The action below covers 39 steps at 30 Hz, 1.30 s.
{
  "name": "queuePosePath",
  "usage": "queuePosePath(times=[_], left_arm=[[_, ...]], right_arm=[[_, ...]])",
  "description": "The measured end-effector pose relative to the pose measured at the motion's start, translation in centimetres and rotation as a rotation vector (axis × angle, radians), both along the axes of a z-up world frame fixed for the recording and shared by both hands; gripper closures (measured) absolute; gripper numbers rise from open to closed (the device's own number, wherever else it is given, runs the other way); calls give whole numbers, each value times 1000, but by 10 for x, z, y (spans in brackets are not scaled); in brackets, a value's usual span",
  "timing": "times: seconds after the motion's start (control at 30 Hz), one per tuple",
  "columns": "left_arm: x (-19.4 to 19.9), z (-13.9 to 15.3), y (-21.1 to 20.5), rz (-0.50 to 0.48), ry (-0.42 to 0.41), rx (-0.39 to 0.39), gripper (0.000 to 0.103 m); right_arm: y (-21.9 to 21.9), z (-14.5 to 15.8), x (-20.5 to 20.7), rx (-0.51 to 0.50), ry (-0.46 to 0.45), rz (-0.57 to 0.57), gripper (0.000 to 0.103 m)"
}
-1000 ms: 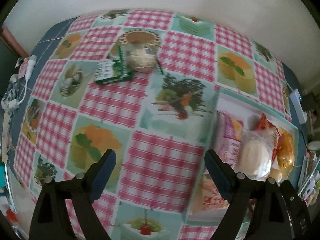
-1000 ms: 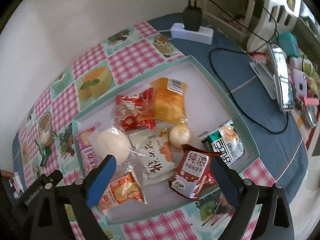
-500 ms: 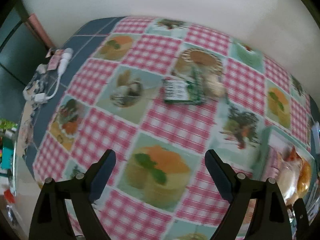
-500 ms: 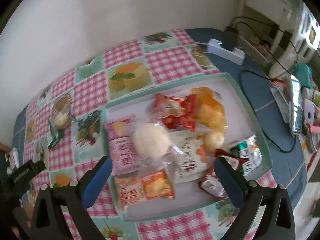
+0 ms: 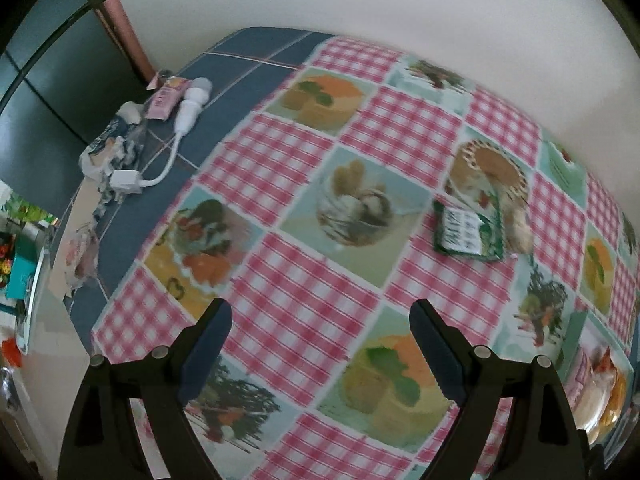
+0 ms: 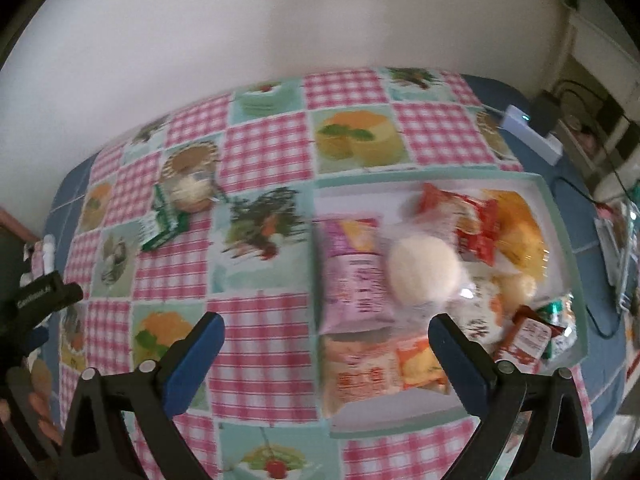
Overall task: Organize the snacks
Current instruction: 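Move both open grippers from the tray back over the remaining snacks, then grasp the green-and-white biscuit pack with the left gripper while the right grasps the round wrapped cookie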
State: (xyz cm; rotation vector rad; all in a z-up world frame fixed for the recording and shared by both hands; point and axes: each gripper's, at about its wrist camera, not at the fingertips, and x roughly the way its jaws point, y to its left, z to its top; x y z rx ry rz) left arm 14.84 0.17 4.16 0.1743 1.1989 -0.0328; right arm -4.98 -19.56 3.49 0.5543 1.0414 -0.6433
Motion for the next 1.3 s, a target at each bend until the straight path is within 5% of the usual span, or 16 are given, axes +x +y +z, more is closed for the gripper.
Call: queuePosePath(times=[0.4, 0.87, 1.3], left_arm=[[21, 1, 3, 4, -13, -20, 12], [35, -3, -25, -71, -27, -174, 12], [55, -36, -51, -113, -38, -196, 12]], right_arm=[[20, -6, 40, 7, -27, 90, 0], [8, 0, 76, 21, -169, 70, 0], [-6, -27, 116, 62, -232, 101, 0]])
